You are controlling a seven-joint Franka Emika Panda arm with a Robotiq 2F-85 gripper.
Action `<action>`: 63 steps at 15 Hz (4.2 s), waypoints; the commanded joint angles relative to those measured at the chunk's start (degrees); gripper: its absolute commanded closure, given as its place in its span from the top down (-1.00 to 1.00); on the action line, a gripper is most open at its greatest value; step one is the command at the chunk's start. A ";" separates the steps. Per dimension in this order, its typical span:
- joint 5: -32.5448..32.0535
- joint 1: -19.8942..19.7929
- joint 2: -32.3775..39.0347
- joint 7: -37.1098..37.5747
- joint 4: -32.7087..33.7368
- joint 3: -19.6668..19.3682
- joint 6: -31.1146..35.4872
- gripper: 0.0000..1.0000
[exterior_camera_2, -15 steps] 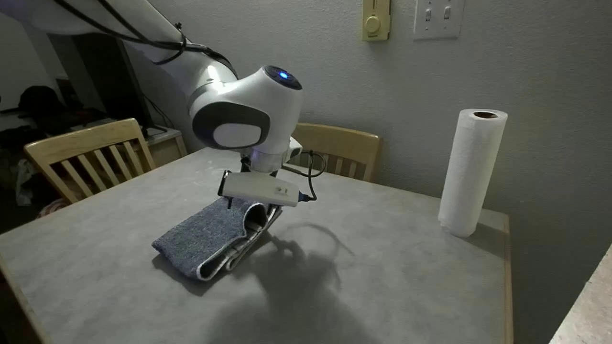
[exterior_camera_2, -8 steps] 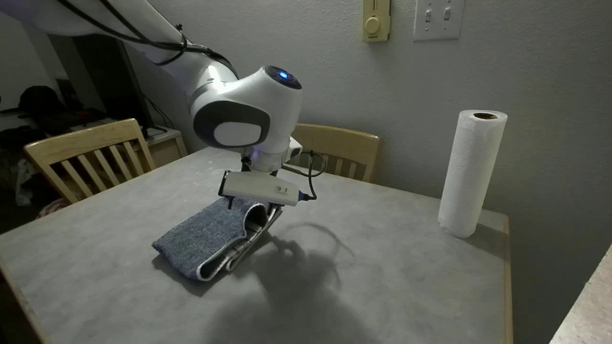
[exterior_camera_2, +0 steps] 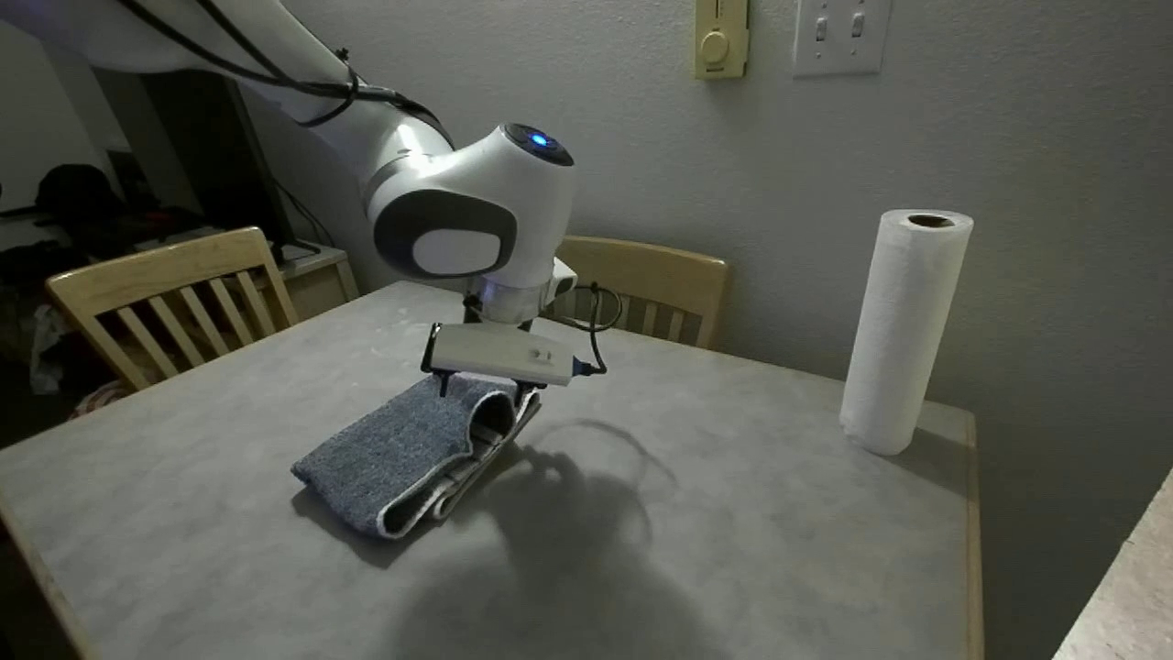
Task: Unfold the grey towel.
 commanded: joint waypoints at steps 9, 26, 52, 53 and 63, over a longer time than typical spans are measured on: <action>0.39 0.40 2.62 -1.41 2.01 -0.96 0.11 0.32; 0.41 2.13 -1.95 8.99 1.04 -2.00 -4.28 -0.98; 32.80 8.94 8.01 12.17 23.76 1.88 -20.25 -0.98; 32.76 9.52 9.84 12.94 26.13 1.50 -22.36 -0.98; 25.28 15.75 24.99 26.43 47.53 0.19 -33.55 -0.98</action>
